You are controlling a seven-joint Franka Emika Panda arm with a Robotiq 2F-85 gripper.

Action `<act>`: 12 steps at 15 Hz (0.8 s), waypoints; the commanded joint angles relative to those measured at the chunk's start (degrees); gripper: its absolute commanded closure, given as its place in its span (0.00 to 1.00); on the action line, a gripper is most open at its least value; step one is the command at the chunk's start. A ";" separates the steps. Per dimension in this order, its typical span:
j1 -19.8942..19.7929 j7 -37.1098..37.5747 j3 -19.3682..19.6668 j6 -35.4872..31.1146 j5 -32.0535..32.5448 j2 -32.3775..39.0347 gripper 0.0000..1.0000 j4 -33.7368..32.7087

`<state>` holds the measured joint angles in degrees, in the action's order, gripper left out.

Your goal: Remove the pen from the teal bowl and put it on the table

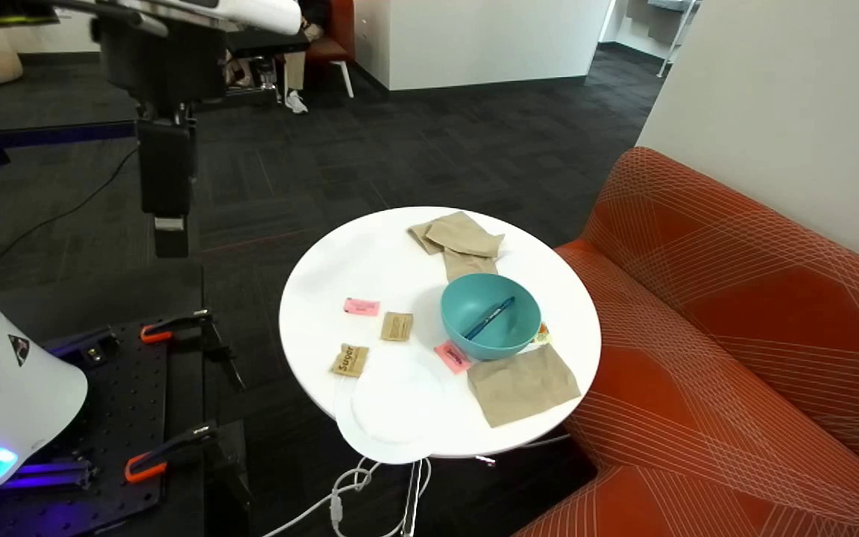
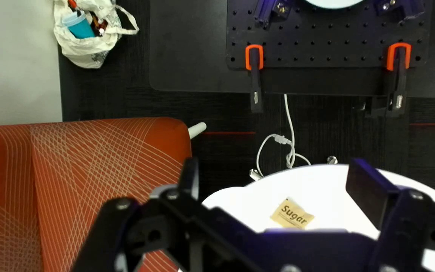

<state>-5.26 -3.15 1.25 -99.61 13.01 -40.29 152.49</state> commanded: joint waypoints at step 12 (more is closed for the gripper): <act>4.60 -3.44 2.92 -57.13 -8.51 30.81 0.00 -7.05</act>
<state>-2.95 -3.37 2.67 -149.74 8.73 -19.06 149.97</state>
